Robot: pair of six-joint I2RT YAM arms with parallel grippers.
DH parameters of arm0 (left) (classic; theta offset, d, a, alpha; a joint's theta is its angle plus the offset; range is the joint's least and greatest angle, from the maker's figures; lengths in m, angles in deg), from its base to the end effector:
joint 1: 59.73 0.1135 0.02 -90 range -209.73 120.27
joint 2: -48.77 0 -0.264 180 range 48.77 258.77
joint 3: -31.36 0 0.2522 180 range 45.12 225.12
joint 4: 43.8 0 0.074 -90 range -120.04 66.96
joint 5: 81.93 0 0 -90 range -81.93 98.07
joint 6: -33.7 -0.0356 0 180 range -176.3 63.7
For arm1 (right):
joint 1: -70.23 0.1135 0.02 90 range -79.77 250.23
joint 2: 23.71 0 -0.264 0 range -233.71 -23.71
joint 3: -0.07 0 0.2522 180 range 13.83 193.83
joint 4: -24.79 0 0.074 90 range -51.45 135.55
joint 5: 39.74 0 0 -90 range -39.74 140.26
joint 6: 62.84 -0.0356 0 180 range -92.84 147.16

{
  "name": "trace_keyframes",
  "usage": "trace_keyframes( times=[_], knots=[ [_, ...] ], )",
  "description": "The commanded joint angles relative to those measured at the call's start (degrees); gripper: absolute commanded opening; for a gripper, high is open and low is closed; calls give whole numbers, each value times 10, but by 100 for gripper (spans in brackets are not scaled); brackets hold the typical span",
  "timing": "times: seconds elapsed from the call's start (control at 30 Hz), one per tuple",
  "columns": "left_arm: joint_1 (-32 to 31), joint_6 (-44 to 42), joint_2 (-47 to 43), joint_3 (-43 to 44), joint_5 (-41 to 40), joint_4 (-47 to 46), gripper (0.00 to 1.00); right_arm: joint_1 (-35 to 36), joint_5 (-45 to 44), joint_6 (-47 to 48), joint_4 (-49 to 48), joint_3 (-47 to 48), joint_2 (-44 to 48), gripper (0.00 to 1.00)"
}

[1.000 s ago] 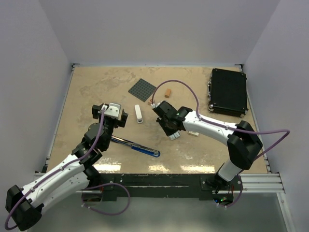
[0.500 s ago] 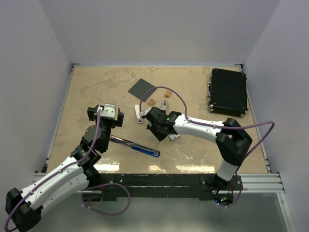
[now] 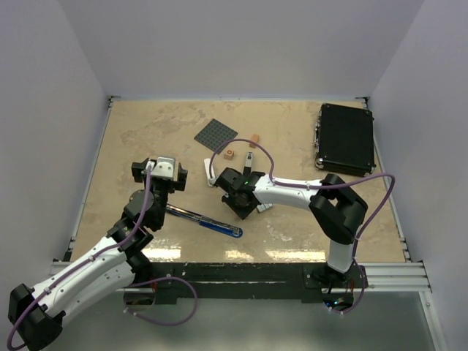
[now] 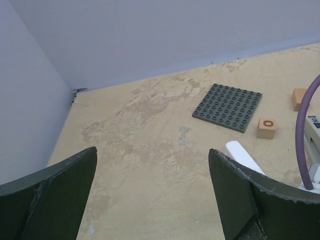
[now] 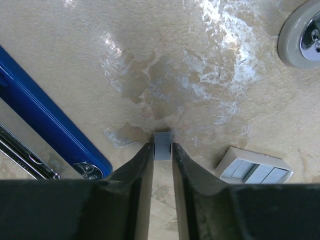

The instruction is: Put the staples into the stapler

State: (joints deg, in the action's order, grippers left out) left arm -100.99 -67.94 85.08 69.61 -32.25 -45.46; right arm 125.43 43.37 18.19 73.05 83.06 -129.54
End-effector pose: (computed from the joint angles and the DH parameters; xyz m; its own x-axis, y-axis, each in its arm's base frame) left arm 0.1357 -0.0884 0.2847 0.0497 0.1610 -0.9857 0.0075 0.9868 0.1616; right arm 0.2089 0.2931 0.1661 -0.6570 -0.6741 -0.3377 -0.6992 0.7123 -0.0616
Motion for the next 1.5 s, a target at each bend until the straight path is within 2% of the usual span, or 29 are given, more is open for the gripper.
trace_keyframes(
  times=[0.0, 0.17, 0.4, 0.73, 1.27, 1.47],
  knots=[
    [4, -7, -3, -5, -6, -28, 98, 3, -8, 4, 26, 33, -1, 31],
    [4, -9, -3, -4, -3, -28, 98, 3, -2, -4, 45, 51, -7, 43],
    [4, -10, -5, -5, -2, -27, 98, 2, -7, -31, 75, 89, -31, 47],
    [4, -11, -6, -5, 1, -26, 98, -1, -9, -46, 108, 110, -65, 42],
    [3, -12, -6, -3, 5, -25, 97, -8, -7, -50, 101, 113, -89, 33],
    [4, -13, -4, -4, 8, -25, 97, -18, -15, -49, 95, 112, -86, 25]
  ],
)
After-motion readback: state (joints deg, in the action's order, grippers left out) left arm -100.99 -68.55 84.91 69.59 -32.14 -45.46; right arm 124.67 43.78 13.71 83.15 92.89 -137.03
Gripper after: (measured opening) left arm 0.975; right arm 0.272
